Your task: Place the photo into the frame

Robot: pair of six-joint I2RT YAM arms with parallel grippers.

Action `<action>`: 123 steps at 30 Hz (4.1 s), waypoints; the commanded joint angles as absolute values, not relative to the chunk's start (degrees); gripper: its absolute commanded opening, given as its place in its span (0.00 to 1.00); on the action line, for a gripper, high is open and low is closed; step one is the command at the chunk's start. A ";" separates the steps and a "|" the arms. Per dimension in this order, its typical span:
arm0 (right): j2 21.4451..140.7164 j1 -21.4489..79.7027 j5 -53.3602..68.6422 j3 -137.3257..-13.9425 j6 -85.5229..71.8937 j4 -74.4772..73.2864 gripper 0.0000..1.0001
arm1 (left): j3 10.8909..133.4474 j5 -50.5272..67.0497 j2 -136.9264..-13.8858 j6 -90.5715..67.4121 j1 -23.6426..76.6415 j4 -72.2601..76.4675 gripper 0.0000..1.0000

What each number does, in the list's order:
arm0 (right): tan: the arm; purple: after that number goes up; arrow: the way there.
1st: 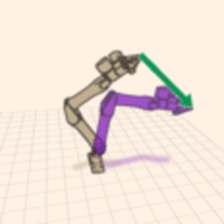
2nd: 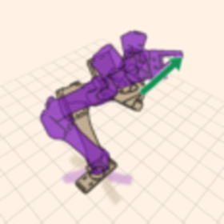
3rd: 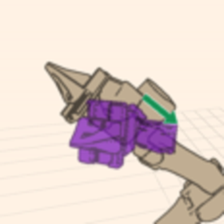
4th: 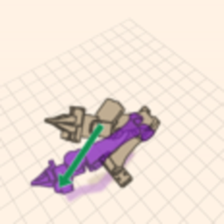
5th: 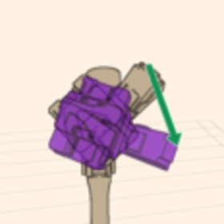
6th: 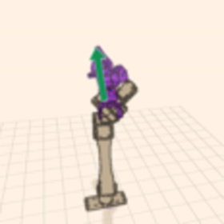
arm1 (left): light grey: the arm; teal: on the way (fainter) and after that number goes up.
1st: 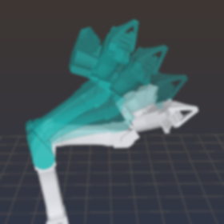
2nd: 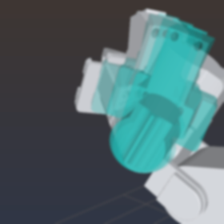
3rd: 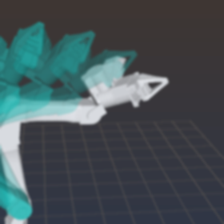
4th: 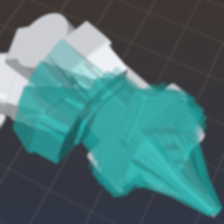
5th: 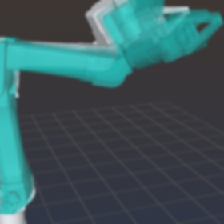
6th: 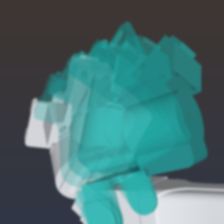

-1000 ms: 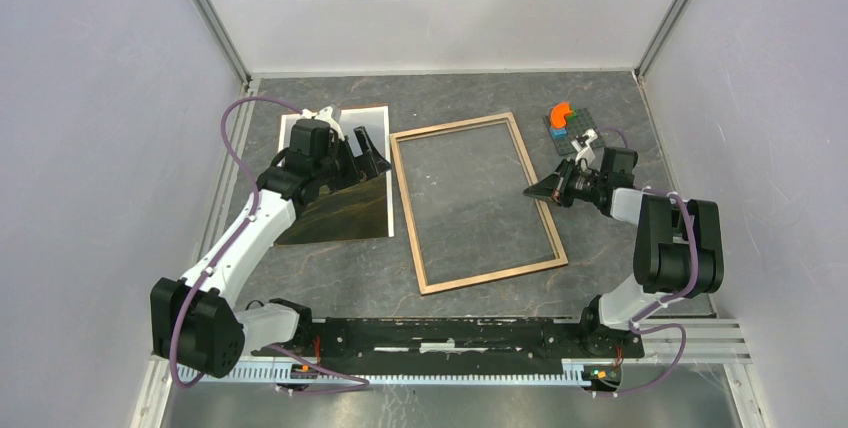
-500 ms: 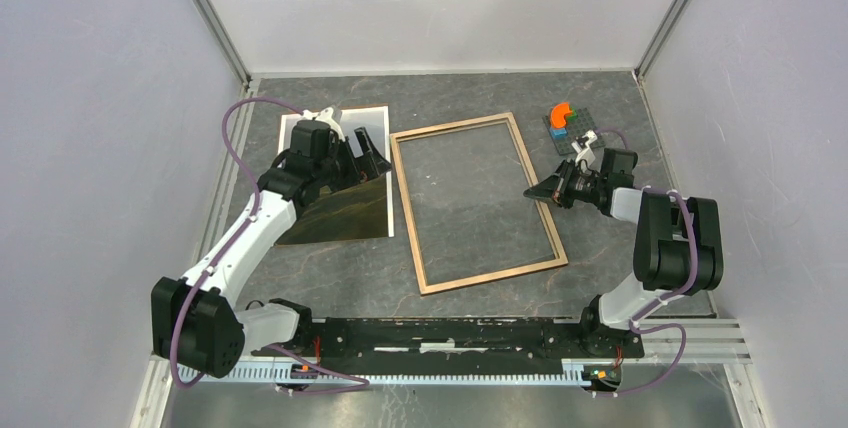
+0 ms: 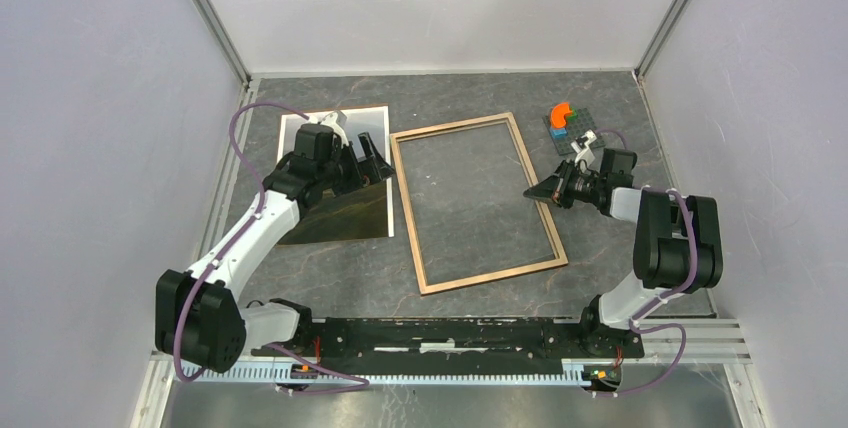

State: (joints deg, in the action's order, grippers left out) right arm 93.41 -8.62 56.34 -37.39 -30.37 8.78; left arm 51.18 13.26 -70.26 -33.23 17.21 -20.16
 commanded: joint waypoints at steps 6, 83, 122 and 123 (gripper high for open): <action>93.56 -8.09 55.21 -41.20 -26.47 7.69 0.08 | 50.98 14.83 -70.15 -34.88 17.13 -17.38 1.00; 89.98 0.48 29.03 -48.79 -6.01 -9.01 0.60 | 45.24 12.30 -85.94 -44.70 25.84 -6.68 1.00; 91.79 0.28 48.36 -38.09 -16.90 4.85 0.48 | 52.61 13.97 -98.32 -47.70 31.44 -1.67 1.00; 91.35 0.33 48.34 -37.75 -16.89 4.83 0.48 | 53.01 13.93 -98.69 -47.80 31.67 -1.67 1.00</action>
State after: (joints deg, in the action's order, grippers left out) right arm 92.14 -1.91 39.46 -40.32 -13.41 6.66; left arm 50.76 11.18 -94.65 -44.60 28.67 -8.12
